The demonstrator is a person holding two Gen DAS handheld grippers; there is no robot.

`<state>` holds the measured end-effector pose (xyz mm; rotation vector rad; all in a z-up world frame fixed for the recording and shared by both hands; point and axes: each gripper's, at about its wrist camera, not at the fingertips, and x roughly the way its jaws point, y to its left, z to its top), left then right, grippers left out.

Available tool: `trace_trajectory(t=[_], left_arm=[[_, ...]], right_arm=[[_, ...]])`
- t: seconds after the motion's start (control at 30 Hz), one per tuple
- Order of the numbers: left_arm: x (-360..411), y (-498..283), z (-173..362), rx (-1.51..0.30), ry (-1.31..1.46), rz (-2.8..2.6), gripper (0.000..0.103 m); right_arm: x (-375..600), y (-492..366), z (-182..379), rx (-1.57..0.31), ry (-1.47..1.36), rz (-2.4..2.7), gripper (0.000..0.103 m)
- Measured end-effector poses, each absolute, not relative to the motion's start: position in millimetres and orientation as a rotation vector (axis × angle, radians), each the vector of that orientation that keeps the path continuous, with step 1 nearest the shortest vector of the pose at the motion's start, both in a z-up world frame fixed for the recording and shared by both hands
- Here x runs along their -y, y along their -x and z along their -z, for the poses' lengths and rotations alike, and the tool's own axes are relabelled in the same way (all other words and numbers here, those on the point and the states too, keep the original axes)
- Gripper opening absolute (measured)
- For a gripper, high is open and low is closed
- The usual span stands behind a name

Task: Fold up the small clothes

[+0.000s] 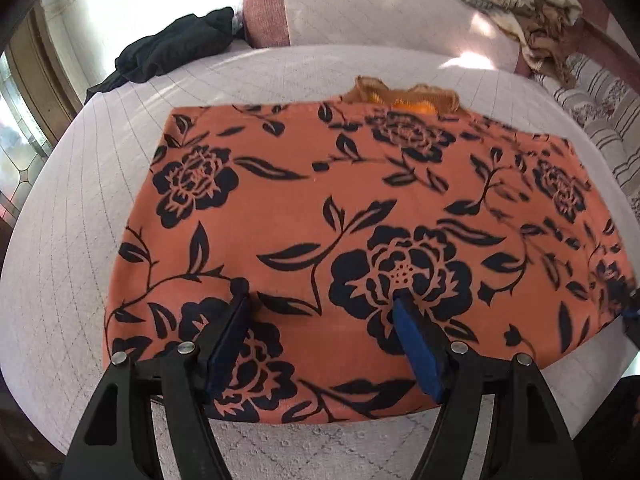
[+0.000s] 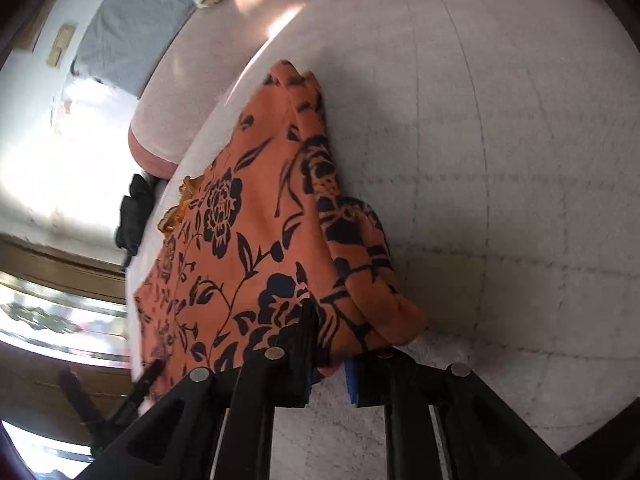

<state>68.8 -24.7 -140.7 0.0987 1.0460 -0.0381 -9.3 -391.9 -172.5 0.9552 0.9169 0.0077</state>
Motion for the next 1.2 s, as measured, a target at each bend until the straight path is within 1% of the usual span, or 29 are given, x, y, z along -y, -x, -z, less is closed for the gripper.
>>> trace_trajectory(t=[0.03, 0.07, 0.17, 0.2, 0.3, 0.33, 0.4, 0.43, 0.5, 0.53, 0.67, 0.7, 0.73, 0.77, 0.8, 0.87, 1.0, 1.03, 1.07, 1.1, 1.13, 1.2], left_arm=[[24, -67, 138, -1.028, -0.099, 0.044, 0.075], [23, -66, 134, -1.019, -0.081, 0.049, 0.075], [20, -68, 128, -0.997, -0.035, 0.061, 0.075], [20, -70, 130, -0.996, -0.037, 0.056, 0.075], [23, -73, 140, -0.996, -0.086, 0.054, 0.075], [25, -72, 140, -0.991, -0.106, 0.054, 0.075], [27, -71, 141, -0.993, -0.111, 0.063, 0.076], [25, -72, 141, -0.994, -0.097, 0.069, 0.076], [24, -72, 141, -0.992, -0.097, 0.073, 0.076], [24, -71, 141, -0.989, -0.105, 0.072, 0.076], [25, -69, 142, -0.978, -0.117, 0.077, 0.078], [25, -70, 142, -0.98, -0.115, 0.076, 0.078], [25, -70, 143, -0.982, -0.114, 0.074, 0.078], [25, -70, 143, -0.984, -0.113, 0.074, 0.078], [25, -69, 143, -0.986, -0.113, 0.074, 0.078], [26, -70, 143, -0.989, -0.117, 0.075, 0.078], [26, -70, 144, -0.989, -0.122, 0.075, 0.078], [27, -70, 144, -0.989, -0.125, 0.075, 0.079], [27, -71, 144, -0.99, -0.129, 0.077, 0.079], [27, -71, 144, -0.991, -0.132, 0.08, 0.079], [27, -71, 144, -0.992, -0.135, 0.084, 0.079], [26, -71, 145, -0.992, -0.137, 0.092, 0.079]], right_arm=[[400, 15, 170, -0.898, -1.024, -0.034, 0.02], [407, 19, 164, -0.889, -1.04, -0.048, 0.02], [423, 28, 142, -0.864, -0.975, -0.053, 0.02], [428, 25, 138, -0.871, -0.955, -0.062, 0.022], [428, -6, 125, -0.901, -0.856, -0.139, 0.023], [426, -17, 121, -0.913, -0.815, -0.15, 0.025], [424, -32, 125, -1.0, -0.838, -0.171, 0.029], [423, -31, 128, -1.043, -0.85, -0.195, 0.029], [421, -16, 131, -1.067, -0.809, -0.151, 0.029], [423, -7, 137, -1.079, -0.837, -0.142, 0.029], [430, 31, 150, -1.025, -0.99, -0.091, 0.03], [426, 36, 152, -1.013, -1.028, -0.103, 0.038], [421, 39, 154, -1.007, -1.057, -0.109, 0.067], [415, 41, 156, -0.996, -1.079, -0.096, 0.08], [409, 43, 157, -0.978, -1.087, -0.073, 0.088], [400, 37, 160, -0.947, -1.108, -0.074, 0.088], [404, 16, 171, -0.824, -1.214, 0.001, 0.088], [404, 9, 170, -0.802, -1.204, 0.008, 0.079], [404, 3, 168, -0.784, -1.184, 0.016, 0.059], [405, -1, 169, -0.793, -1.192, 0.024, 0.009], [405, 1, 167, -0.774, -1.212, 0.027, 0.01], [395, 10, 140, -0.733, -1.091, 0.051, 0.01]])
